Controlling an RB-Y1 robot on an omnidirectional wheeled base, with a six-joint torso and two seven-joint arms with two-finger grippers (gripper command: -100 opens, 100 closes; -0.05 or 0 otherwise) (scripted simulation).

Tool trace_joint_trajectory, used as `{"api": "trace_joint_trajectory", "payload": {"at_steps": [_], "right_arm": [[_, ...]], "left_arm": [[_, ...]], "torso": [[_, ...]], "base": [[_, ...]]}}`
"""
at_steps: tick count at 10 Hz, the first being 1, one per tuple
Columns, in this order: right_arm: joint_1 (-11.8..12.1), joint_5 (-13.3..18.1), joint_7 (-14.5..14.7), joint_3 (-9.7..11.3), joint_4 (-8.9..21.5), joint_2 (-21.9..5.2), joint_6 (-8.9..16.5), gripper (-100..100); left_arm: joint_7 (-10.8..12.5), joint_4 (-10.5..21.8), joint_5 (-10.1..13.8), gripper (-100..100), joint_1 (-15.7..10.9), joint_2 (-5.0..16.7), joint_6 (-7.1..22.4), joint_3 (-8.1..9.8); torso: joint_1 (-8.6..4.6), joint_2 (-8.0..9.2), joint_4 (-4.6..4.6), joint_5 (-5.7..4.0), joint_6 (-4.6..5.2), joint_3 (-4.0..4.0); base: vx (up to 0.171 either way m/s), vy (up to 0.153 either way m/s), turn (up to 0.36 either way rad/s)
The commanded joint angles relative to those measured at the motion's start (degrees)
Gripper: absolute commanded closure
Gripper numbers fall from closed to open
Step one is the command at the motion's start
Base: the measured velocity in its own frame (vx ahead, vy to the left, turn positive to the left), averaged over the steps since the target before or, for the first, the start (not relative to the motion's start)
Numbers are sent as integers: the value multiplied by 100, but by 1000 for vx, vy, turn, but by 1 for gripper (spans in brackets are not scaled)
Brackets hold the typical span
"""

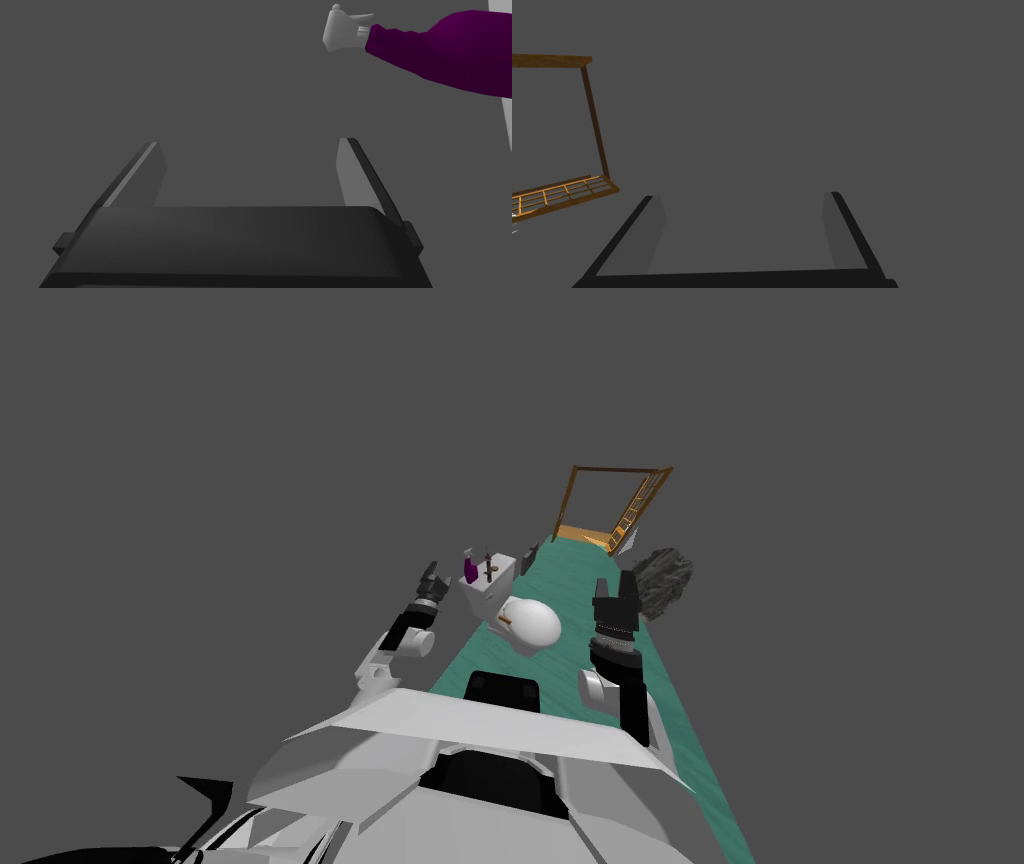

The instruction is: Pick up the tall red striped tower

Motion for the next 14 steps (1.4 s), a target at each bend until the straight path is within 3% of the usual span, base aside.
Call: {"api": "trace_joint_trajectory", "payload": {"at_steps": [1,2,3,4,6,7,8,9,10,11,14], "right_arm": [[0,0,0,0,0,0,0,0],[0,0,0,0,0,0,0,0],[0,0,0,0,0,0,0,0],[0,0,0,0,0,0,0,0],[0,0,0,0,0,0,0,0],[0,0,0,0,0,0,0,0],[0,0,0,0,0,0,0,0],[0,0,0,0,0,0,0,0],[0,0,0,0,0,0,0,0],[0,0,0,0,0,0,0,0],[0,0,0,0,0,0,0,0]], "left_arm": [[46,103,84,-100,-102,51,238,37],[114,349,237,-100,-325,127,390,87],[114,349,237,-100,-325,127,538,87],[185,606,390,-100,-560,204,692,136],[185,606,390,-100,-560,204,850,136],[258,874,544,-100,-804,281,1071,185],[258,874,544,-100,-804,281,1168,185],[334,1150,695,-100,-1059,360,1350,231],[334,1150,695,-100,-1059,360,1491,231],[412,1424,842,-100,-1303,439,1639,276],[492,1727,984,-100,-1596,519,2144,317]], "torso": [[0,0,0,0,0,0],[0,-1,0,0,1,0],[-4,-1,0,-1,1,0],[-2,-1,0,-1,0,0],[-2,-3,0,-1,1,-1],[4,-5,-1,0,1,-2],[4,-5,-1,0,0,-3],[1,-5,-1,0,1,-2],[-5,-4,-1,-1,0,-2],[-5,-3,-1,-2,1,-1],[-5,-5,-1,-2,0,-2]], "base": [[-25,-39,39],[-31,-47,71],[-24,-39,44],[-24,-42,88],[-18,-28,19],[-20,-28,96],[-20,-35,43],[-26,-51,84],[-23,-47,42],[-24,-58,95],[-17,-45,57]]}}
